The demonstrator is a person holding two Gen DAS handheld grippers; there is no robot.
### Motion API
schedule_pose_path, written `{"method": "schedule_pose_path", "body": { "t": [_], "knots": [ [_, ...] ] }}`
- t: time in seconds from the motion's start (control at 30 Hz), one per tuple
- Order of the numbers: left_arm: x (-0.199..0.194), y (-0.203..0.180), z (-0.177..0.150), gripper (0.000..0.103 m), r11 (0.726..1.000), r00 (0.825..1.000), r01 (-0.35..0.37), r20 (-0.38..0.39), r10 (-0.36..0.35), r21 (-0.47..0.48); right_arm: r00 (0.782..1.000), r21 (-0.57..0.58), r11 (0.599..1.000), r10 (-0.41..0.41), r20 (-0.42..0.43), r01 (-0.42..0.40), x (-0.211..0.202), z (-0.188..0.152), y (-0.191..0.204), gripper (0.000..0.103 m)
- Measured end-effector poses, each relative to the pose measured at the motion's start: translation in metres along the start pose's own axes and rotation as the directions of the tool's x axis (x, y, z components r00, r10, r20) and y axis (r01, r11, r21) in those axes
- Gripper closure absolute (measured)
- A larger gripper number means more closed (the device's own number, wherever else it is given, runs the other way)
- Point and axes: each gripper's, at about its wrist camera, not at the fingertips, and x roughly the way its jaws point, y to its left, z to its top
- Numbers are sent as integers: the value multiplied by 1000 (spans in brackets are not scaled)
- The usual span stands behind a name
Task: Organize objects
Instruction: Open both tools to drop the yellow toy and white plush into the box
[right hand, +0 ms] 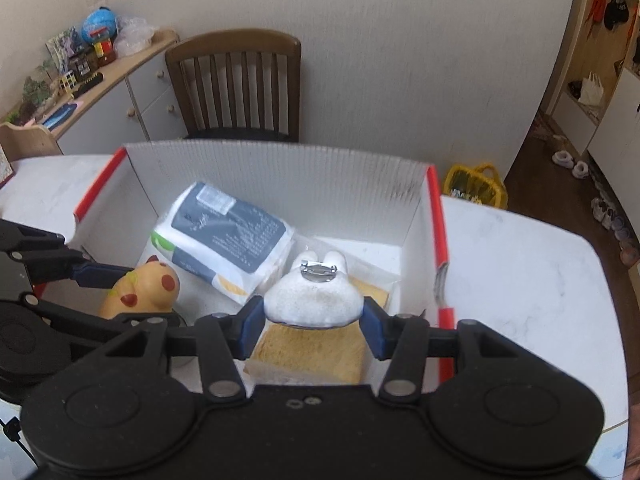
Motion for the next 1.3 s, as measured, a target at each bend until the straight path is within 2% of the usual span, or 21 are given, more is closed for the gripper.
{"method": "schedule_pose_path", "body": {
  "t": [0.5,0.6,0.63,0.87,1.3],
  "knots": [
    [21,1,-2,55,1000,998,5,-62,-4,20,998,-31,999,26,-55,-28,17,-10,2,49],
    [21,-1,-4,54,1000,998,1,-63,1,29,998,-38,999,35,-44,-37,13,-11,1,40],
    [20,-1,-5,50,999,998,2,-61,0,35,998,-40,998,40,-39,-41,11,-11,1,38],
    [6,-6,-7,43,999,1000,-4,-19,5,34,999,-55,998,43,8,-43,-13,-11,-1,38],
    [-59,-14,-16,43,1000,996,4,93,-3,-12,995,-65,997,55,77,-50,-67,-18,-7,38]
  ]
}}
